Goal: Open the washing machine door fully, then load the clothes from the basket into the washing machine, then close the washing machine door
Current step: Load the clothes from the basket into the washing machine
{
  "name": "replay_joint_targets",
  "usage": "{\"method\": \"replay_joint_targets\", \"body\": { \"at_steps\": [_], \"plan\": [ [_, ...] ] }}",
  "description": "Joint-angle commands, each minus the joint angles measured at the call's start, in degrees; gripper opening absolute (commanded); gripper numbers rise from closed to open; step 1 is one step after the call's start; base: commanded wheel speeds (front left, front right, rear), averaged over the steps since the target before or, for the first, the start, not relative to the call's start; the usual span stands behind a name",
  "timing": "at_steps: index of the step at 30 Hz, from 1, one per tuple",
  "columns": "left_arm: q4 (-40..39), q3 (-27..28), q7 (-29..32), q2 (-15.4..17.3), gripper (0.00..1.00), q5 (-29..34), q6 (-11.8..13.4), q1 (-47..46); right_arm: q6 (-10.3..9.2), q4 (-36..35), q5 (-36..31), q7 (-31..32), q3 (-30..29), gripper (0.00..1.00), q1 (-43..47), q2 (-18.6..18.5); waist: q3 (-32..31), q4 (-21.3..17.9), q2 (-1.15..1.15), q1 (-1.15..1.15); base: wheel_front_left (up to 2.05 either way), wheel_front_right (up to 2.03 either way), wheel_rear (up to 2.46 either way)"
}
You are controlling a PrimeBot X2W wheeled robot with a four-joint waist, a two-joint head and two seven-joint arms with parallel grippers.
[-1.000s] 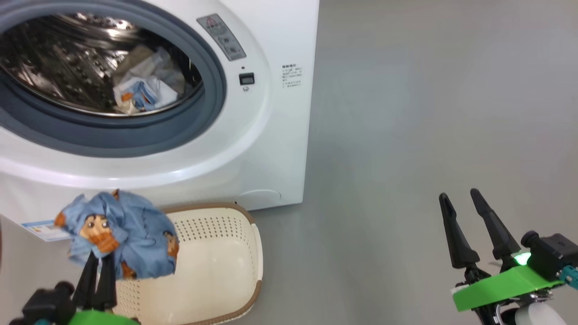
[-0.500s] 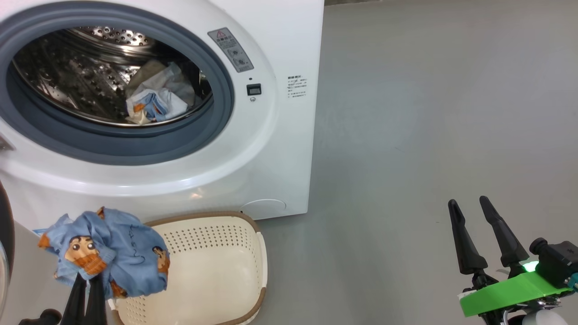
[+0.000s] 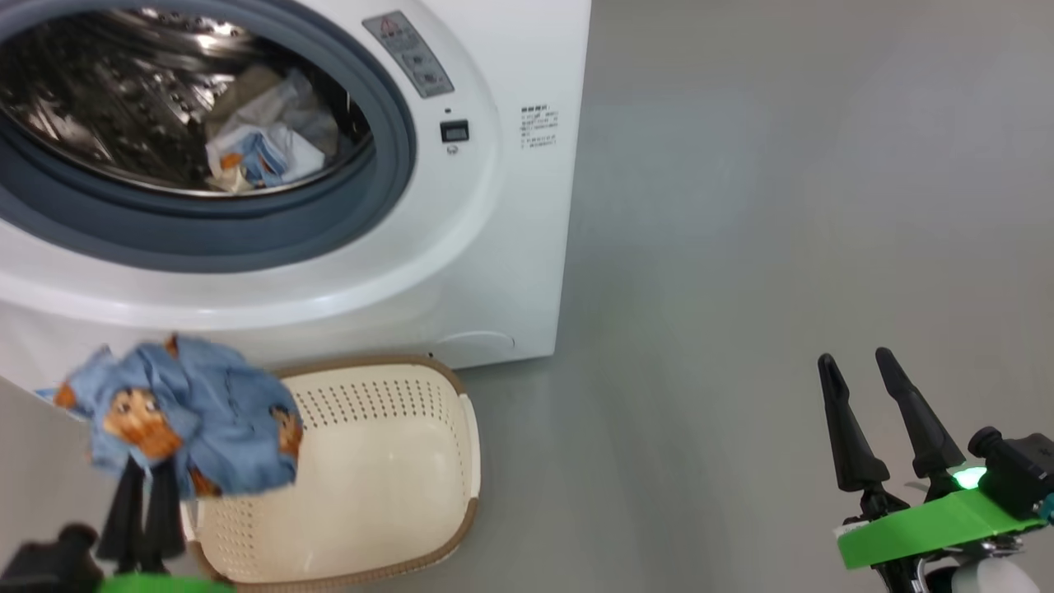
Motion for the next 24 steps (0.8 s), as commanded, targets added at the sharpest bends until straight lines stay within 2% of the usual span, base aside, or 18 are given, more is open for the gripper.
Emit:
{"method": "replay_joint_targets", "body": {
  "at_steps": [1, 7, 13, 24],
  "plan": [
    [-0.8, 2.2, -0.6, 1.6, 0.00, 0.5, 0.0, -3.6, 0.25, -1.7, -0.1, -0.5, 1.2, 1.00, -2.0, -0.6, 3.0, -0.3, 0.00, 0.00, 0.00, 0.00, 0.00],
    [1.8, 3.8, -0.6, 4.1, 0.00, 1.2, 0.0, -11.9, 0.25, -2.2, -0.3, -0.5, 2.0, 1.00, -6.0, 0.5, 10.5, -1.5, 0.00, 0.00, 0.00, 0.00, 0.00],
    [5.6, 5.5, -0.6, 7.8, 0.00, 1.7, 0.0, -24.0, 0.25, -2.5, -0.5, -0.5, 2.7, 1.00, -10.3, 2.2, 17.4, -3.1, 0.00, 0.00, 0.00, 0.00, 0.00],
    [22.9, 5.2, -0.6, 13.8, 0.00, 4.1, 0.5, -48.5, 0.25, -2.5, -0.4, -0.5, 4.2, 1.00, -14.6, 4.6, 24.5, -6.4, 0.00, 0.00, 0.00, 0.00, 0.00]
  ]
}}
